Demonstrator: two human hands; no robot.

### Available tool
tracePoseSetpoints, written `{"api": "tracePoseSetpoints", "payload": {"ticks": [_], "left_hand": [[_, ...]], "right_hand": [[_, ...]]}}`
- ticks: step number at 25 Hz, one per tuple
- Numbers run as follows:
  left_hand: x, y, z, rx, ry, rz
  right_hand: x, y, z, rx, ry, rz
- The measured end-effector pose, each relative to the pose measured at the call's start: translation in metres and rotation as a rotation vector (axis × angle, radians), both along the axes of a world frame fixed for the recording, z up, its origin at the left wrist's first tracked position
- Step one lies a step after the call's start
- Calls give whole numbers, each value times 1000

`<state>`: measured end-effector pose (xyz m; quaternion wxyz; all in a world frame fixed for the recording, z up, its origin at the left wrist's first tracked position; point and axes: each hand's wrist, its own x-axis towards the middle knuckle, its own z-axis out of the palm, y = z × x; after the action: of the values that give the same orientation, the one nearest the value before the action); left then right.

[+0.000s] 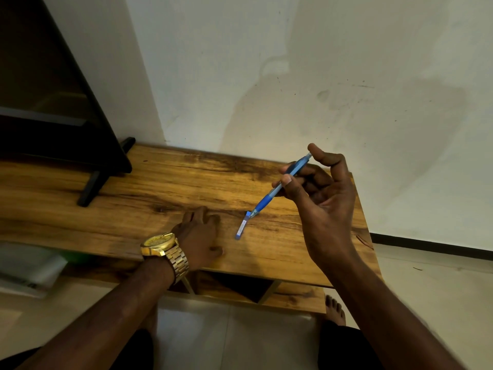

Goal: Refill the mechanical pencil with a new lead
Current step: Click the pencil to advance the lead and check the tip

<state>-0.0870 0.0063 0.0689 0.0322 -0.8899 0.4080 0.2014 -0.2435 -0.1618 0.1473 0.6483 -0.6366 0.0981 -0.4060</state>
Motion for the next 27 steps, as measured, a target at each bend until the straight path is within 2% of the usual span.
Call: {"api": "tracePoseSetpoints", "payload": {"ticks": [3, 7, 15, 27], "left_hand": [[2, -4, -5, -67, 7, 32], [-1, -8, -25, -52, 30, 53], [-12, -2, -66, -178, -90, 97], [-10, -3, -67, -176, -69, 99]], "right_hand": [[-2, 0, 3, 14, -2, -18], [-5, -2, 6, -57, -3, -42], [-9, -3, 10, -178, 3, -62], [-10, 1, 16, -171, 44, -71]]}}
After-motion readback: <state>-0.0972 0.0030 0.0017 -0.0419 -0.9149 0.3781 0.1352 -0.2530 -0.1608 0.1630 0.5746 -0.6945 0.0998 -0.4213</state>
